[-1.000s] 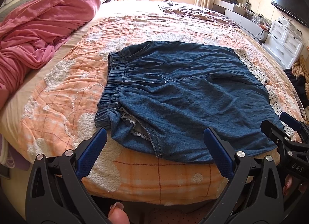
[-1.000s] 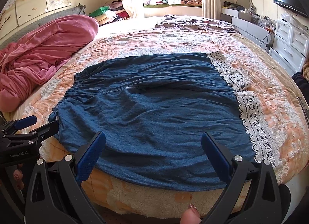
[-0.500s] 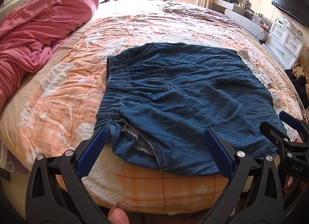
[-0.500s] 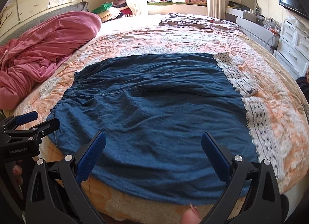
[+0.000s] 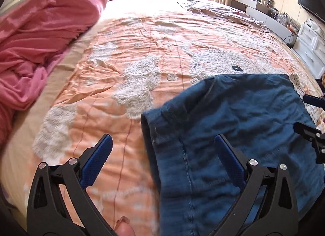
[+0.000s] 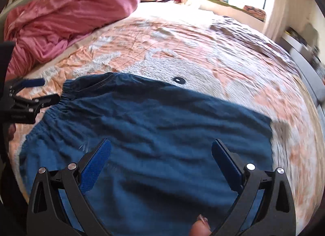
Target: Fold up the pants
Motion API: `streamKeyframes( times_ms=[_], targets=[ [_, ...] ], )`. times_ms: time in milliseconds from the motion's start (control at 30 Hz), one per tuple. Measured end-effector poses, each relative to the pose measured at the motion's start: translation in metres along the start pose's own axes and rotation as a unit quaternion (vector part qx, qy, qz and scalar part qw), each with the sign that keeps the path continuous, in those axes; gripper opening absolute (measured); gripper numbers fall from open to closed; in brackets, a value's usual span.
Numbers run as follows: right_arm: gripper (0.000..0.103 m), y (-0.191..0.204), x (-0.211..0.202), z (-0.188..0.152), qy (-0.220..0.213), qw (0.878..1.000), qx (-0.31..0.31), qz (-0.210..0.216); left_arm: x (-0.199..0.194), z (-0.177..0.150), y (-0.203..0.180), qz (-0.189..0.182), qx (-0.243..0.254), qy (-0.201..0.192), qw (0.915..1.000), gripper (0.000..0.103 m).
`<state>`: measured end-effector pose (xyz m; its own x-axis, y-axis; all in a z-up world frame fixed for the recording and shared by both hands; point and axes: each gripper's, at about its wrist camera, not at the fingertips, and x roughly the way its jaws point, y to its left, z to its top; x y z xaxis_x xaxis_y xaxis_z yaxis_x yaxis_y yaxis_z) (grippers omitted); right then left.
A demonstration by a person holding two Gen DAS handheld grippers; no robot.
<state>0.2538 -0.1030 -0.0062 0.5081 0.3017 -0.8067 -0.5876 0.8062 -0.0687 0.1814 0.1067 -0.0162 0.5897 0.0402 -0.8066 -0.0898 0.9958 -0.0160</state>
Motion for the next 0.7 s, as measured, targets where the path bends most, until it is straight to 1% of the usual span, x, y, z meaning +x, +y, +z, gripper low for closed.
streamKeyframes(
  times_ms=[33, 67, 100, 133, 167, 200, 233, 267, 300, 333, 367, 400, 500, 600, 700],
  targets=[
    [0.099, -0.002, 0.012, 0.010, 0.010, 1.000, -0.012, 0.002, 0.008, 0.005, 0.002, -0.004, 0.003, 0.004, 1.0000, 0.090],
    [0.099, -0.003, 0.020, 0.015, 0.015, 1.000, -0.022, 0.007, 0.015, 0.009, 0.003, -0.003, 0.007, 0.003, 1.0000, 0.084],
    [0.099, -0.004, 0.029, 0.023, 0.013, 0.999, -0.031, 0.011, 0.021, 0.013, 0.002, 0.000, 0.021, 0.002, 0.9998, 0.079],
    [0.099, -0.005, 0.037, 0.030, 0.011, 0.999, -0.038, 0.010, 0.027, 0.015, 0.000, 0.004, 0.035, 0.000, 0.9994, 0.077],
    [0.099, -0.006, 0.043, 0.034, 0.014, 0.999, -0.045, 0.013, 0.034, 0.018, -0.002, 0.005, 0.051, 0.001, 0.9987, 0.073],
    [0.099, -0.006, 0.052, 0.040, 0.020, 0.998, -0.056, 0.021, 0.038, 0.018, -0.004, 0.004, 0.061, 0.003, 0.9981, 0.067],
    [0.099, -0.006, 0.058, 0.044, 0.023, 0.997, -0.063, 0.025, 0.042, 0.019, -0.004, 0.000, 0.070, 0.005, 0.9976, 0.064],
    [0.099, -0.005, 0.063, 0.049, 0.025, 0.997, -0.070, 0.028, 0.046, 0.019, -0.007, -0.007, 0.080, 0.005, 0.9968, 0.055],
    [0.099, -0.005, 0.067, 0.053, 0.025, 0.996, -0.076, 0.031, 0.048, 0.018, -0.008, -0.011, 0.085, 0.003, 0.9963, 0.048],
    [0.099, -0.003, 0.070, 0.057, 0.024, 0.995, -0.085, 0.037, 0.050, 0.017, -0.009, -0.011, 0.091, 0.001, 0.9958, 0.047],
    [0.099, -0.001, 0.073, 0.060, 0.022, 0.995, -0.094, 0.039, 0.051, 0.017, -0.011, -0.008, 0.099, -0.001, 0.9951, 0.041],
    [0.099, 0.000, 0.075, 0.064, 0.019, 0.994, -0.103, 0.041, 0.051, 0.017, -0.011, -0.011, 0.104, -0.001, 0.9945, 0.036],
    [0.099, 0.003, 0.083, 0.073, 0.018, 0.991, -0.123, 0.042, 0.048, 0.017, -0.007, -0.026, 0.104, -0.010, 0.9942, 0.031],
    [0.099, 0.005, 0.092, 0.082, 0.020, 0.988, -0.141, 0.062, 0.040, 0.019, -0.005, -0.035, 0.101, -0.026, 0.9939, 0.029],
    [0.098, 0.007, 0.105, 0.088, 0.038, 0.984, -0.156, 0.080, 0.029, 0.021, -0.003, -0.046, 0.095, -0.042, 0.9935, 0.029]
  ],
)
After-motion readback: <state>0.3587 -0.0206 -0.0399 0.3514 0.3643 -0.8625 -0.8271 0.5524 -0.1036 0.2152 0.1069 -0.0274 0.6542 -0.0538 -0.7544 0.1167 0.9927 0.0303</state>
